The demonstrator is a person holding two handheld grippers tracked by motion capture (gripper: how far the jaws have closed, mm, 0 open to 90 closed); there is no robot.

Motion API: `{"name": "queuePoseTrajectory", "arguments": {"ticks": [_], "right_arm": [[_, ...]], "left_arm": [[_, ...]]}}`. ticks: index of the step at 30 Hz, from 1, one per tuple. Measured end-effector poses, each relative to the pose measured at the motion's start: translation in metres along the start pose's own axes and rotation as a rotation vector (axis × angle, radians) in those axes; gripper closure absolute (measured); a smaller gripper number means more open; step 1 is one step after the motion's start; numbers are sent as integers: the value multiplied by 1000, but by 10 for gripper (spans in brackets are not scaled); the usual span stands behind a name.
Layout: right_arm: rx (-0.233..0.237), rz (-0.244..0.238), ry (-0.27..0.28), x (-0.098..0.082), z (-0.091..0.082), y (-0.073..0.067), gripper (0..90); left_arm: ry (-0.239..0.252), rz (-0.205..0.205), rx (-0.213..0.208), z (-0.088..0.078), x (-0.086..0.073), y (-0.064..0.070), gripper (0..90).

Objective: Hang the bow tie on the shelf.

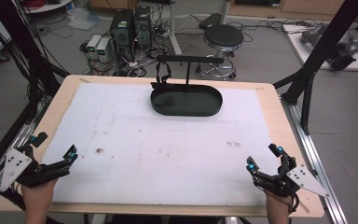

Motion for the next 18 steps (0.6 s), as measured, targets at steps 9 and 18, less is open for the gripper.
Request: {"name": "queuePoseTrajectory", "arguments": {"ticks": [9, 18], "right_arm": [[-12, -7, 6, 0, -3, 3, 102], [-2, -14, 8, 1, -1, 2, 102]], "left_arm": [[4, -9, -48, -2, -13, 7, 17], [-2, -25, -56, -6, -17, 3, 17]]}}
Point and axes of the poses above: each handheld gripper's, and its own axes: z roughly forward along the jaws, x roughly out of its top, y roughly to its right, the point moved 10 cm from there along z, roughly forward along the jaws, and after that the axes turned 10 degrees about x, right-handed, at the moved point
